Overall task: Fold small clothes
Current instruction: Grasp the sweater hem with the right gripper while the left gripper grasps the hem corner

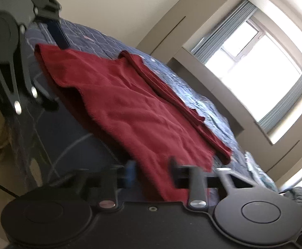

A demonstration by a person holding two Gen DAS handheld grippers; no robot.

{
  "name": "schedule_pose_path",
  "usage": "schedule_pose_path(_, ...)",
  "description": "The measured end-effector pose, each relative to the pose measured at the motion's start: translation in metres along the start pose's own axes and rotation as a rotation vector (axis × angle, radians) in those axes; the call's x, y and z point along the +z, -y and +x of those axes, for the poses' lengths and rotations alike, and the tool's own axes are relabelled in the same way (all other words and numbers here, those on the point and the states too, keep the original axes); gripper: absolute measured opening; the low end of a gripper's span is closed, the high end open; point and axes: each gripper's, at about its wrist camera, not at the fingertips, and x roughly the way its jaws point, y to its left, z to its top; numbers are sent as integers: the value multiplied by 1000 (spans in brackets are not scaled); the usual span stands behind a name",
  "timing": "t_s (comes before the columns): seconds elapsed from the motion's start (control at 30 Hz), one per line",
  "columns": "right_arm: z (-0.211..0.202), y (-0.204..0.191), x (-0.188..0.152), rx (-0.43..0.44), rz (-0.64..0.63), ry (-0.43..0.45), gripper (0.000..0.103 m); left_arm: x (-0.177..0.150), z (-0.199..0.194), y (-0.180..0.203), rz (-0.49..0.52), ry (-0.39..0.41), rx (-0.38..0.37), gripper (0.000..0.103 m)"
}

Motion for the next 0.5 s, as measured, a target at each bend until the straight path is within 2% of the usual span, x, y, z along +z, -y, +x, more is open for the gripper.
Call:
schedule_pose_path(0.1, -3, 16, 11, 27, 107, 18, 12, 7, 5, 7, 6, 21, -3, 103)
schedule_pose_path(0.2, -7, 30, 22, 36, 173, 39, 9, 15, 13, 14, 34, 20, 84, 101)
schedule_pose_path(0.27, -9, 38, 28, 37, 192, 52, 8, 18, 15, 12, 25, 19, 120, 96)
schedule_pose_path(0.37, -13, 49, 31, 42, 222, 66, 6, 18, 15, 5, 17, 15, 162, 82)
schedule_pose_path(0.5, -17, 54, 32, 44, 247, 72, 6, 7, 14, -1, 88, -18, 243, 60)
